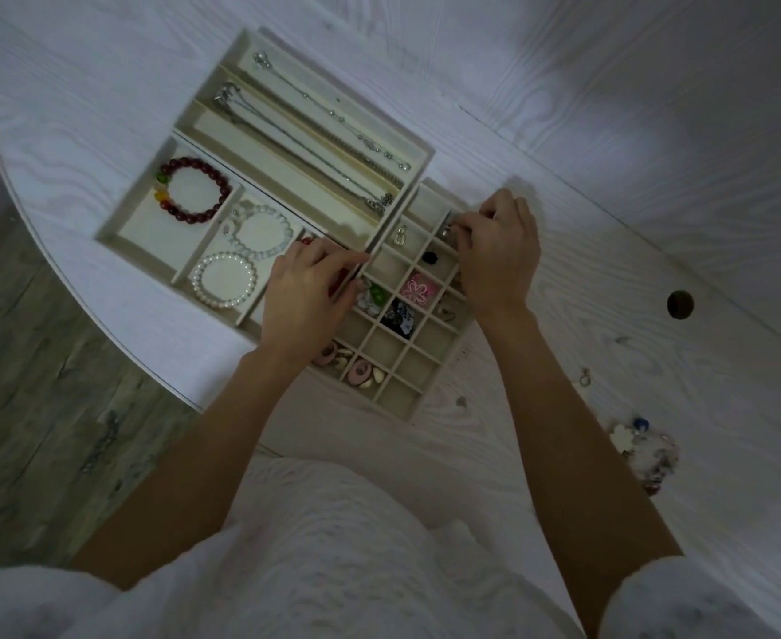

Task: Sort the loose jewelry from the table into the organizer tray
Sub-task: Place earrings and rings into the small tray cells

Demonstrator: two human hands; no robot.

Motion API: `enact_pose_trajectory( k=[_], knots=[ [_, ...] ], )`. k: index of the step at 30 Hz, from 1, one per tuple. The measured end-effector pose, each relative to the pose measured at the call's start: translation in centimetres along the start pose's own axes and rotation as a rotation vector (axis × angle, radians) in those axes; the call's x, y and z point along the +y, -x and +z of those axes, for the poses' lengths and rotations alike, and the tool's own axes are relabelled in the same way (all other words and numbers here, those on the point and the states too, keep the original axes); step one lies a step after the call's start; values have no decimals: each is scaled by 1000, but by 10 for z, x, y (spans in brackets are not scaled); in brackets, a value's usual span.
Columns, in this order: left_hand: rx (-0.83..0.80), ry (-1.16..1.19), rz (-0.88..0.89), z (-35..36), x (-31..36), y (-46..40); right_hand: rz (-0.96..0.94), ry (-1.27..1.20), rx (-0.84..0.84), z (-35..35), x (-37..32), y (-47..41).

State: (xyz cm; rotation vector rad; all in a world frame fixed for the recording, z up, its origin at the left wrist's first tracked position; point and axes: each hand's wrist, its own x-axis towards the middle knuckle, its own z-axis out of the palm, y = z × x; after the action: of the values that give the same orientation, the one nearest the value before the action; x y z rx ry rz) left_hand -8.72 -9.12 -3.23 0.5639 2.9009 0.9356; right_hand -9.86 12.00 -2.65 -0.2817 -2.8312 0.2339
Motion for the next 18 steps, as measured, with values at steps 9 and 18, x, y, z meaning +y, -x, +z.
enact_pose_trajectory(
  k=[9, 18],
  knots=[
    [94, -166, 38, 8, 24, 12, 169, -198, -9, -83, 51, 86],
    [-299, -137, 293, 40, 85, 37, 613, -34, -271, -77, 100, 184]
  ],
)
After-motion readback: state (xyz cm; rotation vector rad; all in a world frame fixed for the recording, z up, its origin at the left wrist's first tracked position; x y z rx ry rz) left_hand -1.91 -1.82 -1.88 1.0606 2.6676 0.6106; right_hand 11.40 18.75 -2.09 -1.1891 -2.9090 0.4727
